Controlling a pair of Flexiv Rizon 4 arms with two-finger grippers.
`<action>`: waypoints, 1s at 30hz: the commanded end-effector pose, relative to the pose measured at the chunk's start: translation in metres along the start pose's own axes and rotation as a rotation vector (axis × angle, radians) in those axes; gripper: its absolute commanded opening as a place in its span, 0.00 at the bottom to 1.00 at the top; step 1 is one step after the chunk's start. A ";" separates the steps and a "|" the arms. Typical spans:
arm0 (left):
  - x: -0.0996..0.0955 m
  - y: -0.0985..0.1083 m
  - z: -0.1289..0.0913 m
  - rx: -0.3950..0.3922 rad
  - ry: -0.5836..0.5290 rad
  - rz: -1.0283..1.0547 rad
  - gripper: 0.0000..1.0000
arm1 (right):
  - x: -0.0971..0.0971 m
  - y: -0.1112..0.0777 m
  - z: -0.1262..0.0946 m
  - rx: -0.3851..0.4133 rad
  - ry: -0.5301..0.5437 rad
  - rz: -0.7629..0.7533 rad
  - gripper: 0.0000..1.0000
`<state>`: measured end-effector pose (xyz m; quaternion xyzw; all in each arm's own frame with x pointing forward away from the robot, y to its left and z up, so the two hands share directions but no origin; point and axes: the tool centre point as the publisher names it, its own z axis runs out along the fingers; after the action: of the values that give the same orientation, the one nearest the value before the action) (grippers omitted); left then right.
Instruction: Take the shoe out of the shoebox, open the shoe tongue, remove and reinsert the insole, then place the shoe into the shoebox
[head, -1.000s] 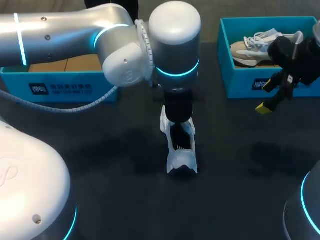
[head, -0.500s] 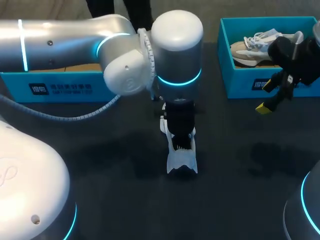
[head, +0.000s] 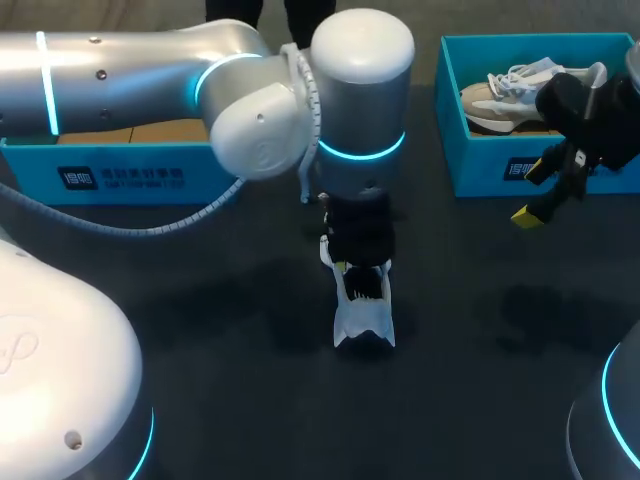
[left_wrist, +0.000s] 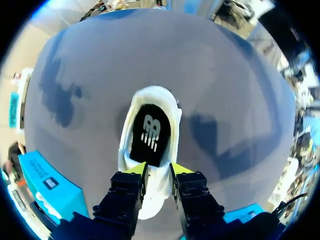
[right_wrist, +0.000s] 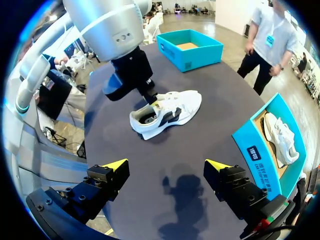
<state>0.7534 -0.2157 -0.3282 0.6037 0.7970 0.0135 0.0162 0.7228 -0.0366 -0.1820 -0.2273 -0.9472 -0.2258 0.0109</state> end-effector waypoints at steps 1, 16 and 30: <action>-0.011 -0.004 0.003 0.012 0.038 -0.052 0.20 | -0.001 0.001 0.001 0.004 0.002 0.001 1.00; 0.008 -0.011 -0.027 0.122 -0.025 -0.384 1.00 | -0.001 0.001 0.001 0.004 0.002 0.001 1.00; 0.008 -0.011 -0.027 0.122 -0.025 -0.384 1.00 | -0.001 0.001 0.001 0.004 0.002 0.001 1.00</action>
<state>0.7402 -0.2122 -0.3017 0.4397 0.8970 -0.0446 -0.0099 0.7229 -0.0366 -0.1820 -0.2274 -0.9472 -0.2257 0.0110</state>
